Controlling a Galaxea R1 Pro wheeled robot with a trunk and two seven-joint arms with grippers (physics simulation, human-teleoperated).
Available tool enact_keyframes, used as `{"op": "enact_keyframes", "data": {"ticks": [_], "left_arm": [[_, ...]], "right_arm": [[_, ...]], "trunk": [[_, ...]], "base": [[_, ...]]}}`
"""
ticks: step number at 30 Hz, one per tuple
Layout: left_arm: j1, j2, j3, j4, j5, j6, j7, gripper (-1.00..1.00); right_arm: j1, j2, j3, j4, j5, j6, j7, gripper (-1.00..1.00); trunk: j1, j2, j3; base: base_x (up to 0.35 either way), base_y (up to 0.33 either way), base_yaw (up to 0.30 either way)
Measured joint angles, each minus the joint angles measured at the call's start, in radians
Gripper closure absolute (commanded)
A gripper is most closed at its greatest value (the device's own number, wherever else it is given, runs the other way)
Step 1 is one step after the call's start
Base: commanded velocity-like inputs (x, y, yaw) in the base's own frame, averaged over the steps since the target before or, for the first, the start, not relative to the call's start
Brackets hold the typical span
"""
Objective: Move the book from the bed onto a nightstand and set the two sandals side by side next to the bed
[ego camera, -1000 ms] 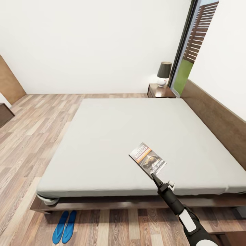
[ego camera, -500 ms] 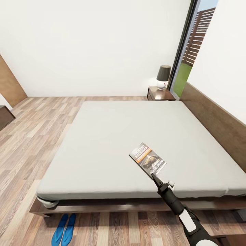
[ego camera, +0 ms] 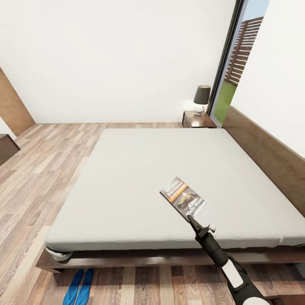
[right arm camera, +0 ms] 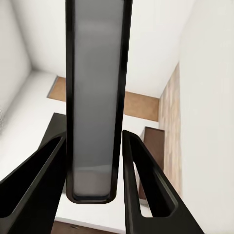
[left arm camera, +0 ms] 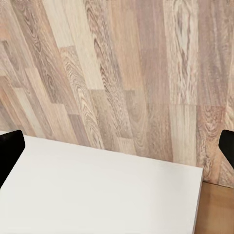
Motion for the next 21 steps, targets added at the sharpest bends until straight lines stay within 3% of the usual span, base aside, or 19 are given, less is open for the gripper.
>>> {"op": "enact_keyframes", "data": {"ticks": [21], "left_arm": [[0.0, 0.0, 0.0, 0.0, 0.0, -0.001, -0.001, -1.0]], "right_arm": [[0.0, -0.001, -0.001, 0.001, 0.001, -0.031, 0.0, 1.0]], "trunk": [[0.0, 0.0, 0.034]], "base": [[0.0, 0.0, 0.0]]}}
